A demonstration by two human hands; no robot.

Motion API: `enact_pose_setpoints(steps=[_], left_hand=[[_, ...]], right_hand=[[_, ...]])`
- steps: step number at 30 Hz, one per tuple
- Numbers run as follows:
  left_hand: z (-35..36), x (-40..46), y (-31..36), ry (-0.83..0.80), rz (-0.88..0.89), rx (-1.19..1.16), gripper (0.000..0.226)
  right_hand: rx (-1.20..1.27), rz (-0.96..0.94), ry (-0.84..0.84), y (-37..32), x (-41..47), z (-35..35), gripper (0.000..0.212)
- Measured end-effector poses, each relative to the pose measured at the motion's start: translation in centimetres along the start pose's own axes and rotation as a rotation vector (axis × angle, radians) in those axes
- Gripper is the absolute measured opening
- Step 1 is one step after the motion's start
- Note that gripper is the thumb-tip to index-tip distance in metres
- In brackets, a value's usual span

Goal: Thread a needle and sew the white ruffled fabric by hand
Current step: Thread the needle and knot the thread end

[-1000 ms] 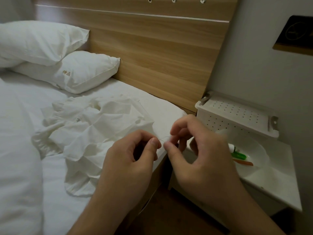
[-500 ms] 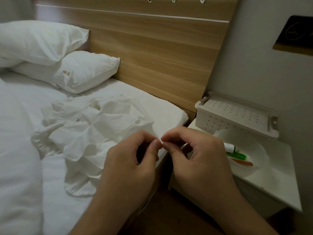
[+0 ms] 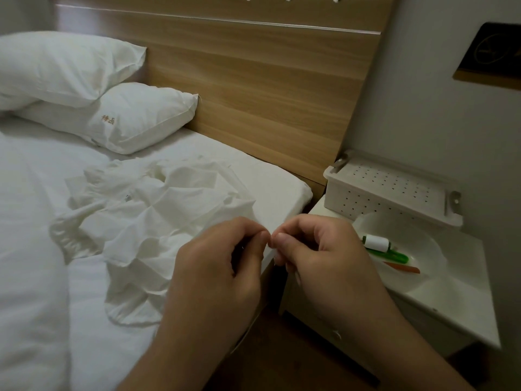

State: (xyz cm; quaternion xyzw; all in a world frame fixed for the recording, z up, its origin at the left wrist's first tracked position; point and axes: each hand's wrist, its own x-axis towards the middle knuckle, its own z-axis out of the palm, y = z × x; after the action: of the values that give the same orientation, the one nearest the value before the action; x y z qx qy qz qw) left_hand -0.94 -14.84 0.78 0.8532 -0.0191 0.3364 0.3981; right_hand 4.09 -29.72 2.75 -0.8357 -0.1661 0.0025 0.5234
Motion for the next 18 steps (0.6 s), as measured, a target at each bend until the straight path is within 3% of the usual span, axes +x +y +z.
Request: enact_pose_setpoints(steps=[5,18], left_hand=[[-0.11,-0.06,0.3,-0.028,-0.11,-0.147,0.015],[-0.09,0.57,0.41,-0.132,-0.45,-0.582,0.021]], right_hand=[[0.033,0.013,0.004,0.08,0.08,-0.13,0.016],[-0.101,-0.256,0.081,-0.15,-0.2,0.09,0.01]])
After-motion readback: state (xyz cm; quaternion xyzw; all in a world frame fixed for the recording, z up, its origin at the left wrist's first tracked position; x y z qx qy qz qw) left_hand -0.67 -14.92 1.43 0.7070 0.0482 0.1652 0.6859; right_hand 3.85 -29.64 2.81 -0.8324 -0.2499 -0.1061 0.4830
